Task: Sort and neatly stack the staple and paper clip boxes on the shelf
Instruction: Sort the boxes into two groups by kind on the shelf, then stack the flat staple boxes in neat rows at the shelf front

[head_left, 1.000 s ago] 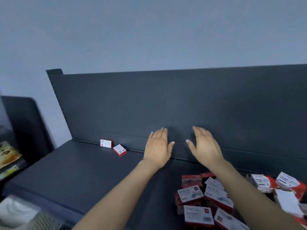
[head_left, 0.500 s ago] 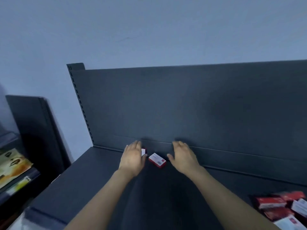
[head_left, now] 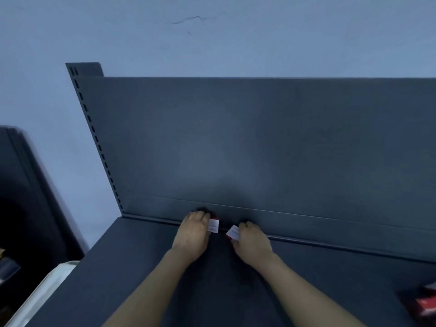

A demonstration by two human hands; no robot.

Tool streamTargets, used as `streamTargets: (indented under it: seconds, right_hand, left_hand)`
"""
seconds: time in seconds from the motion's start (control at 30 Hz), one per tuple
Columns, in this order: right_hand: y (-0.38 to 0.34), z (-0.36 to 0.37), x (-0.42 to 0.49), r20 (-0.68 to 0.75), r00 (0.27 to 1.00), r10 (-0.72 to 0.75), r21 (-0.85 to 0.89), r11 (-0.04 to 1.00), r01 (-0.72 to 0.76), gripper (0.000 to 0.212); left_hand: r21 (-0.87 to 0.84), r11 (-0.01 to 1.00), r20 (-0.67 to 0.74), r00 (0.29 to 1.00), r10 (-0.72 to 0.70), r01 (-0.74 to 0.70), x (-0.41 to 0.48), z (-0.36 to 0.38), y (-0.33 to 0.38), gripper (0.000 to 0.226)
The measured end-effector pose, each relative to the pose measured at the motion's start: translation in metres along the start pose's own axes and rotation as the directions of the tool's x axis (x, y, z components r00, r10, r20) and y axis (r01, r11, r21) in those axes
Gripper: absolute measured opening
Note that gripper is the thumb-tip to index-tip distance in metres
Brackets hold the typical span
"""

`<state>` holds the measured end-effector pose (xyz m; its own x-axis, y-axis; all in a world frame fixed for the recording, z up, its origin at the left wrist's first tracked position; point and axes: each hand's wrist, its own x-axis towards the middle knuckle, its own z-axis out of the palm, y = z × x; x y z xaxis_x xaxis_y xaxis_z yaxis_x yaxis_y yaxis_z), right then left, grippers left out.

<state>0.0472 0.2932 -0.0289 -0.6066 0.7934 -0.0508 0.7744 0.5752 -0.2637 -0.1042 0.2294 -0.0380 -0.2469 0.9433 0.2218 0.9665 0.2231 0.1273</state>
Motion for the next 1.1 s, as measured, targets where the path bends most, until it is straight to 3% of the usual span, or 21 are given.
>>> streamTargets:
  seconds: [0.3,0.53,0.67,0.8,0.93,1.1]
  right_hand:
    - [-0.005,0.002,0.004,-0.003,0.999,0.034,-0.001,0.999,-0.034,0.034]
    - [-0.003,-0.005,-0.010,-0.006,0.999,0.053,0.070,0.996,-0.052,0.041]
    - [0.004,-0.016,-0.025,0.030,0.997,0.073,0.089,0.993,-0.075,0.036]
    - [0.021,-0.044,-0.047,-0.015,0.997,0.080,0.112,0.991,-0.078,0.028]
    - [0.060,-0.090,-0.074,-0.100,0.992,0.077,0.092,0.993,-0.068,0.027]
    - [0.143,-0.148,-0.119,-0.174,0.978,0.118,0.067,0.992,-0.107,0.029]
  left_hand:
    - [0.113,0.993,-0.027,0.999,0.031,-0.027,0.006,0.003,-0.002,0.034]
    - [0.107,0.994,0.096,0.995,0.017,-0.027,0.001,0.005,0.001,0.022]
    - [0.003,1.000,-0.046,0.999,0.018,-0.018,0.001,-0.006,0.015,0.017]
    - [-0.145,0.988,-0.171,0.985,0.019,-0.045,0.006,-0.036,0.057,0.025]
    - [-0.235,0.970,-0.242,0.970,0.010,-0.068,0.018,-0.066,0.124,0.019]
    - [-0.328,0.939,-0.235,0.972,0.025,-0.103,0.020,-0.078,0.234,0.013]
